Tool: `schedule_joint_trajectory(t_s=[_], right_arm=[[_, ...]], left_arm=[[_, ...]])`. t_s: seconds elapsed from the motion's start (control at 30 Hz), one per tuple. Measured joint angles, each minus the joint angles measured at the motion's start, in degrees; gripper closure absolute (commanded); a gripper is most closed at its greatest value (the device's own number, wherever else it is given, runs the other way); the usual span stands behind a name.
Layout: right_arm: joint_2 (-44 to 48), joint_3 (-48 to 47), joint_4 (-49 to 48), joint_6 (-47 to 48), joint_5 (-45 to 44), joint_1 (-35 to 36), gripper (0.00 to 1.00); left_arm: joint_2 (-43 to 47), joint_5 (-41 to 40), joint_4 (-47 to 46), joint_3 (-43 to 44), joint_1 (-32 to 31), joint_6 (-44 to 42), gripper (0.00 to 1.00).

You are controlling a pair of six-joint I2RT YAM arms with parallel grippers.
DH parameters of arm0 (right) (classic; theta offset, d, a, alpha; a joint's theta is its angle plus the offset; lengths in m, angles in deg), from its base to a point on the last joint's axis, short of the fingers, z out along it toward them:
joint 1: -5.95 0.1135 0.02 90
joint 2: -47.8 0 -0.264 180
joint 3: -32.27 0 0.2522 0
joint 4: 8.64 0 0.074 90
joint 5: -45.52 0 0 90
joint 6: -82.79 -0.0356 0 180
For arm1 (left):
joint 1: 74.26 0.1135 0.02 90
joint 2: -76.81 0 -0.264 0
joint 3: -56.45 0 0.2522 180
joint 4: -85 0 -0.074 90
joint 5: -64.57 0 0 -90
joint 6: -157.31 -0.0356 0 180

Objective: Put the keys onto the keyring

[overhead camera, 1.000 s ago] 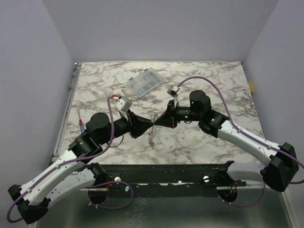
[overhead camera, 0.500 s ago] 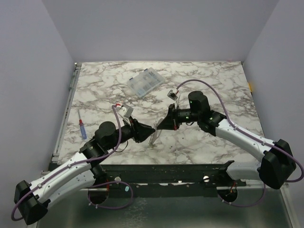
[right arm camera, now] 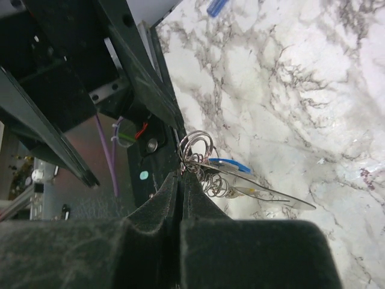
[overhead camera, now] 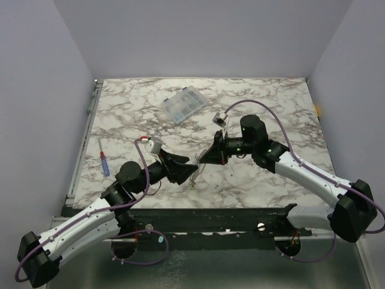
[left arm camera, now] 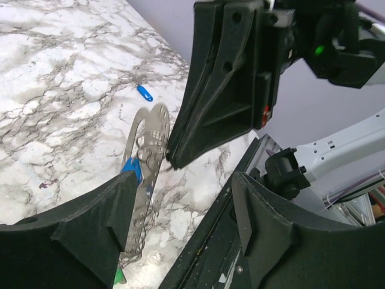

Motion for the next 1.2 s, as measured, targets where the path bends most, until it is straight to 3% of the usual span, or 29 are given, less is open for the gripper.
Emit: schedule_joint_trajectory(t_s=[0.2, 0.53, 0.93, 1.2], right_arm=[[0.9, -3.5, 2.5, -0.9, -6.6, 0.0, 0.99], [2.0, -7.9, 6.6, -1.4, -14.0, 0.0, 0.99], [2.0, -9.2, 8.9, -2.6, -14.8, 0.0, 0.99], [2.1, -9.4, 8.8, -4.1, -14.1, 0.0, 0.99]], left_arm=[[0.5, -3.5, -4.8, -5.1, -0.9, -0.4, 0.22], [2.2, -10.7, -20.2, -14.5, -3.2, -5.3, 0.28], [-10.8, -13.5, -38.4, -17.1, -6.7, -19.7, 0.35], [-19.6, -14.0, -46.2, -17.1, -6.9, -24.2, 0.4]])
